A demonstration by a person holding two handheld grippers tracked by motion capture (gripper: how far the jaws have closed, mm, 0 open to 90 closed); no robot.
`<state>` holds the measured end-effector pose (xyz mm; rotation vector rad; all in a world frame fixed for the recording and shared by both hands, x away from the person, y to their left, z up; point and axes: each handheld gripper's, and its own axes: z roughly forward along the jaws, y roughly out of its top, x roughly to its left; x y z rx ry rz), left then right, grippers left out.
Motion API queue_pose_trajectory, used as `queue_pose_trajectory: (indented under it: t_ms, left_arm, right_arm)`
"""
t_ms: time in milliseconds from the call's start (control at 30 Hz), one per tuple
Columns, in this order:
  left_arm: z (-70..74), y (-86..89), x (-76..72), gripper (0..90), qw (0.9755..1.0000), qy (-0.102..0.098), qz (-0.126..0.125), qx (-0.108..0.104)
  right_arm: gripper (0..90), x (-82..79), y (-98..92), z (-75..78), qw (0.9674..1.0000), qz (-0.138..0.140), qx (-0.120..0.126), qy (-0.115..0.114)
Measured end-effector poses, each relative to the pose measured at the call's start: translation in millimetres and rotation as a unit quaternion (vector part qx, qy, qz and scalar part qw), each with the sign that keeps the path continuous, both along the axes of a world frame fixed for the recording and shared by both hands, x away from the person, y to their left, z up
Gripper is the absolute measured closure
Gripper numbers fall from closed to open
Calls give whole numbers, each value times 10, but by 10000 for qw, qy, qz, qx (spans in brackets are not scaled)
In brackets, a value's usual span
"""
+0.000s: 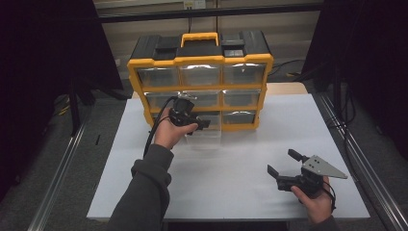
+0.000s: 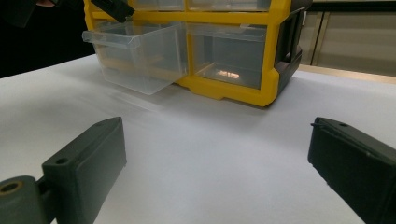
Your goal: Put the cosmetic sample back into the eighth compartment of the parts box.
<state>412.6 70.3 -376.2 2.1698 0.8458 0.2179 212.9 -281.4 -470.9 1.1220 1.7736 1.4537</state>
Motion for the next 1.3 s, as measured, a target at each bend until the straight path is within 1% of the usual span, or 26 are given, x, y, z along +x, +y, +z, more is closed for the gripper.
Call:
queue_pose_trajectory:
  t_ms: [33, 67, 133, 233, 267, 300, 333, 433, 567, 600, 633, 1067, 1133, 1233, 1300]
  left_arm:
    - [-3, 0, -1, 396, 10000, 2, 9, -3]
    - [-15, -16, -10, 396, 9999, 16, 102, -127]
    - [-22, -17, -7, 396, 9998, 19, 118, -159]
    - [-24, -18, -6, 396, 9998, 19, 114, -139]
    - [-17, -2, 5, 396, 10000, 1, -7, 9]
    - [-15, -5, 3, 396, 10000, 22, 0, 40]
    - [-23, -9, 3, 396, 10000, 4, 6, 1]
    - [-33, -22, -1, 396, 10000, -9, 15, -19]
    - [-38, -34, -2, 396, 10000, 3, -10, -4]
    - [-47, -53, -13, 396, 9999, 21, 94, -133]
    - [-40, -40, -4, 395, 10000, -8, -1, 16]
    - [-59, -47, -1, 396, 10000, -8, 1, 28]
    - [-58, -47, -1, 395, 10000, 3, 7, 68]
    - [-67, -45, 3, 394, 10000, -22, 21, 13]
    - [-68, -42, 5, 395, 10000, -30, 7, 40]
  right_arm:
    - [34, 1, 1, 0, 10000, 0, 7, 0]
    - [34, 4, -2, -2, 10000, 5, -18, -12]
    - [34, 6, 1, -4, 10000, 5, 0, -17]
    - [34, 2, 2, -1, 10000, -5, -7, -19]
    - [34, 2, 3, -1, 10000, -7, -3, -17]
    - [35, 1, 3, -2, 10000, -7, -2, -11]
    - [34, 2, 3, -3, 10000, 3, -2, -12]
    - [34, 2, 2, -2, 10000, -3, -4, -15]
    - [34, 2, 2, -2, 10000, -4, -2, -16]
    - [34, 2, 1, -1, 10000, -3, -8, -26]
    - [34, 2, 1, -1, 10000, -1, -7, -28]
    - [35, 1, 2, -2, 10000, 3, 3, -19]
    - [35, 0, 2, -2, 10000, 3, 0, -20]
    - [35, 1, 0, -1, 10000, 13, -3, -19]
    - [35, 0, 1, -1, 10000, 12, 12, 2]
